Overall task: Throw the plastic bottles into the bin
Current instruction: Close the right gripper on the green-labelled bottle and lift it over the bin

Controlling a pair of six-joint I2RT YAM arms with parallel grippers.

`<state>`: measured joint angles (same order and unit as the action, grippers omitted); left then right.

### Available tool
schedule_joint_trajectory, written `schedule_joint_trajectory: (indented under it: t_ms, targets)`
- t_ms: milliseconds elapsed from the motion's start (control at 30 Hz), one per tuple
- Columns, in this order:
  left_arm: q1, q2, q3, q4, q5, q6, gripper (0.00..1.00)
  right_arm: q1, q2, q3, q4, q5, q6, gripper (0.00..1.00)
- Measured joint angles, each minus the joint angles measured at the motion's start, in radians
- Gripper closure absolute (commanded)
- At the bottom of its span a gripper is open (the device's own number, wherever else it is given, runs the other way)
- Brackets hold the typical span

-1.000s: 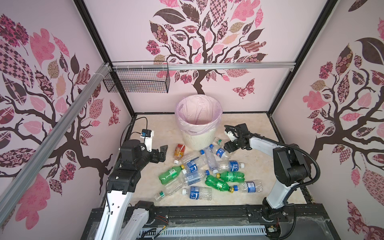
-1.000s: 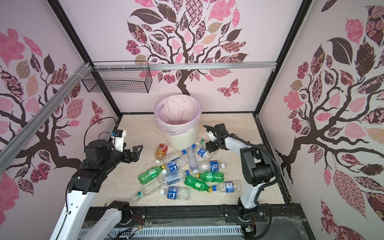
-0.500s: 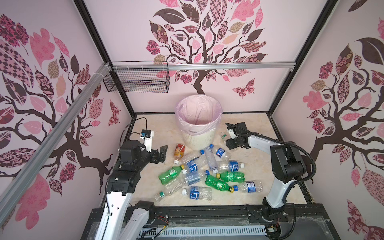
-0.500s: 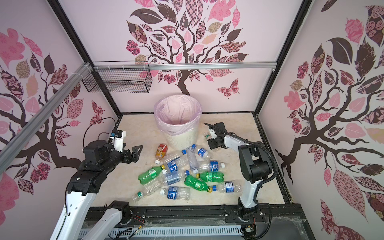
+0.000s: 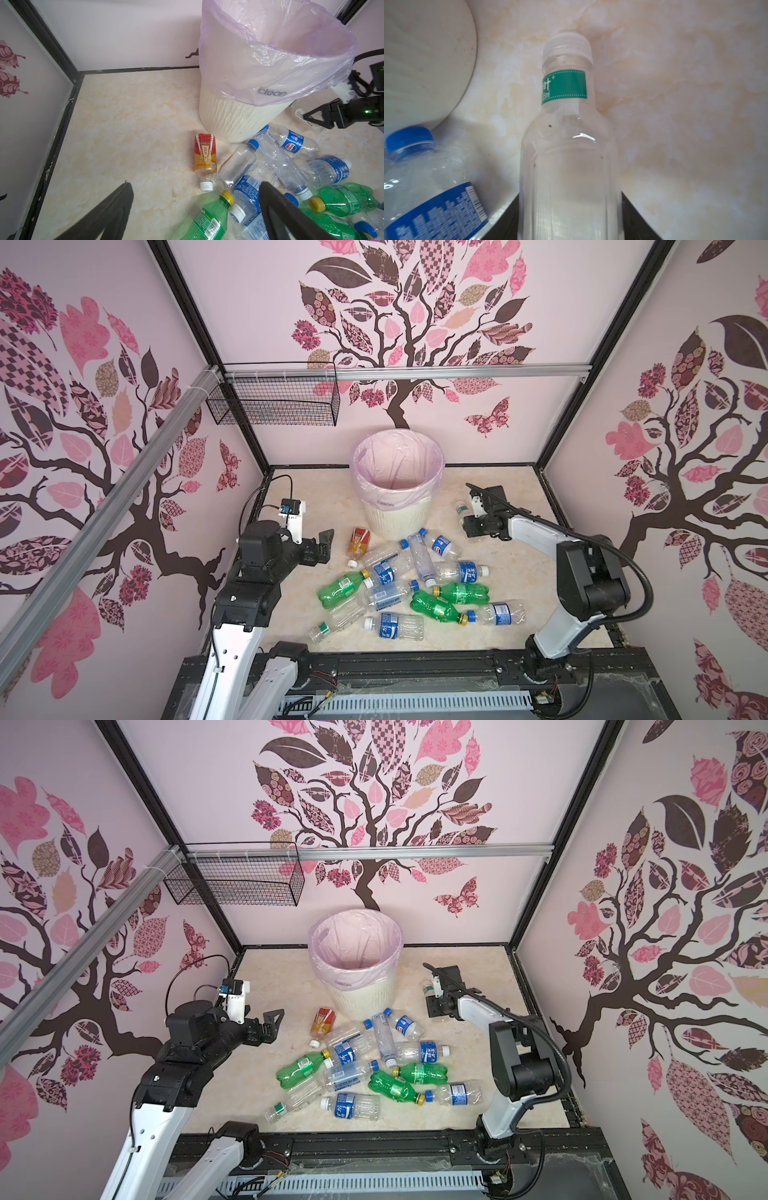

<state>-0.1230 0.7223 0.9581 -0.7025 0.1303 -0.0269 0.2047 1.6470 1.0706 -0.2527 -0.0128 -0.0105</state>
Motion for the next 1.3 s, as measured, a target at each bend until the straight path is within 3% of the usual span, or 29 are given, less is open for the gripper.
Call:
schedule_joint_trajectory:
  t_ms: [333,567,700,867,1000,1133,1300]
  targets:
    - [0.001,0.009,-0.027,0.044,-0.032,-0.046,0.02,0.0,-0.471,-0.002,-0.023,0.004,0.083,0.62]
    - [0.008,-0.008,-0.052,0.066,-0.026,-0.056,0.02,0.0,-0.838,-0.124,0.047,-0.192,0.097,0.63]
    - [0.012,-0.024,-0.063,0.065,-0.02,-0.06,0.02,0.0,-0.903,-0.129,0.078,-0.284,0.115,0.63]
    - [0.012,-0.047,-0.066,0.06,-0.011,-0.061,0.02,0.009,-0.8,-0.066,0.147,-0.399,0.17,0.63]
    - [0.014,-0.059,-0.066,0.049,-0.006,-0.061,0.02,0.105,-0.51,0.207,0.182,-0.414,0.176,0.43]
    - [0.018,-0.064,-0.066,0.039,0.0,-0.065,0.02,0.168,-0.178,0.546,0.119,-0.465,0.171,0.13]
    - [0.019,-0.052,-0.066,0.029,0.007,-0.075,0.02,0.171,-0.126,0.541,0.015,-0.444,0.134,0.01]
